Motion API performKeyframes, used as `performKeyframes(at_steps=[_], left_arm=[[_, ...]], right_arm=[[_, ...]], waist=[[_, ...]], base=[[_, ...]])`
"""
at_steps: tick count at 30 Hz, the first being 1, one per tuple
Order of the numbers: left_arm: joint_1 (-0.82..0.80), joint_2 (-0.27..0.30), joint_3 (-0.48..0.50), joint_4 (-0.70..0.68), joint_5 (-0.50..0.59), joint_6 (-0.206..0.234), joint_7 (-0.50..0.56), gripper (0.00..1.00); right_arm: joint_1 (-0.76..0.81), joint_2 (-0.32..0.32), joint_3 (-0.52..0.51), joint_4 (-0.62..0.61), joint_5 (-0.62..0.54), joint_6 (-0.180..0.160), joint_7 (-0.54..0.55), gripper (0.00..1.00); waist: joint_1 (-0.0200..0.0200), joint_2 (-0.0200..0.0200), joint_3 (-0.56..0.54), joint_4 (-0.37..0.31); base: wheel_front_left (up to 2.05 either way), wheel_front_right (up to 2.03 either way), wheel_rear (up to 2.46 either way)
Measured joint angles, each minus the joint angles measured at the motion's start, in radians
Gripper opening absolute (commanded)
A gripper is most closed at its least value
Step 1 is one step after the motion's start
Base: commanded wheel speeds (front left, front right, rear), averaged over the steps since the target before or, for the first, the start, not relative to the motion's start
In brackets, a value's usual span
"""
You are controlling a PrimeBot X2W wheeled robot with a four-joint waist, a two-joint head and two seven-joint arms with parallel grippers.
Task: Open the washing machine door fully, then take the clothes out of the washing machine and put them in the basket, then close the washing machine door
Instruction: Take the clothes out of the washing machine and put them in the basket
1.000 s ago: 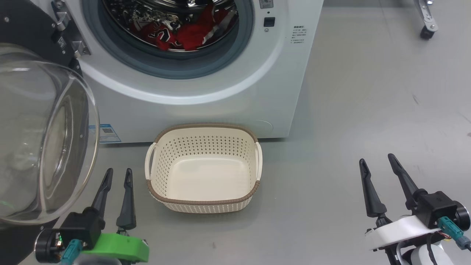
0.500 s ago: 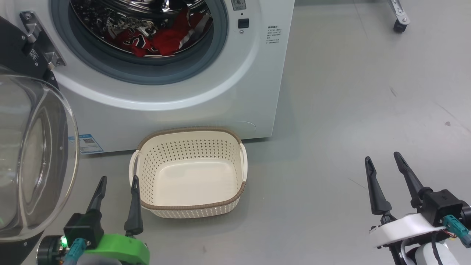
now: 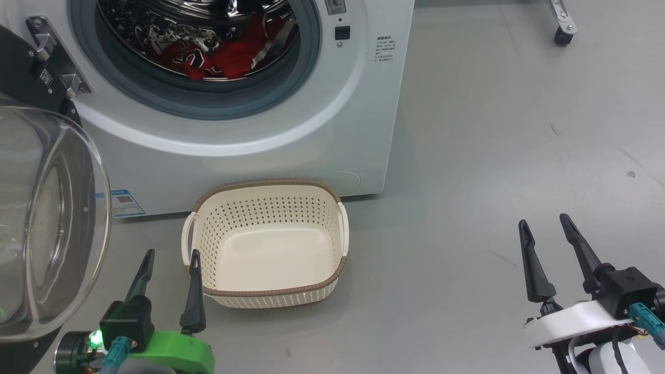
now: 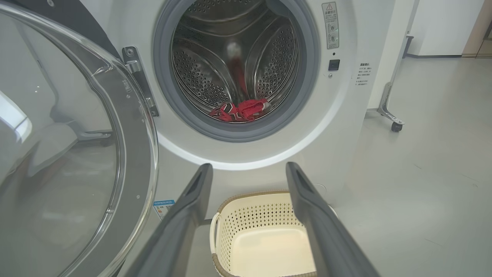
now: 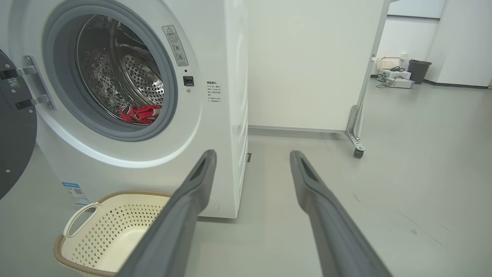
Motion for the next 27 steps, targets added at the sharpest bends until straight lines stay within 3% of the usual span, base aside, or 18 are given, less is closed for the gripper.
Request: performKeyframes(at_steps=[27], left_arm=[[0.000, 0.001, -0.003, -0.019, 0.039, 0.009, -0.015, 1.00]], right_arm=[[0.000, 0.002, -0.012, -0.006, 0.000, 0.000, 0.000, 1.00]], waist=[[0.0000, 0.0000, 0.001, 0.002]], base=[[0.26, -0.27, 0.01]])
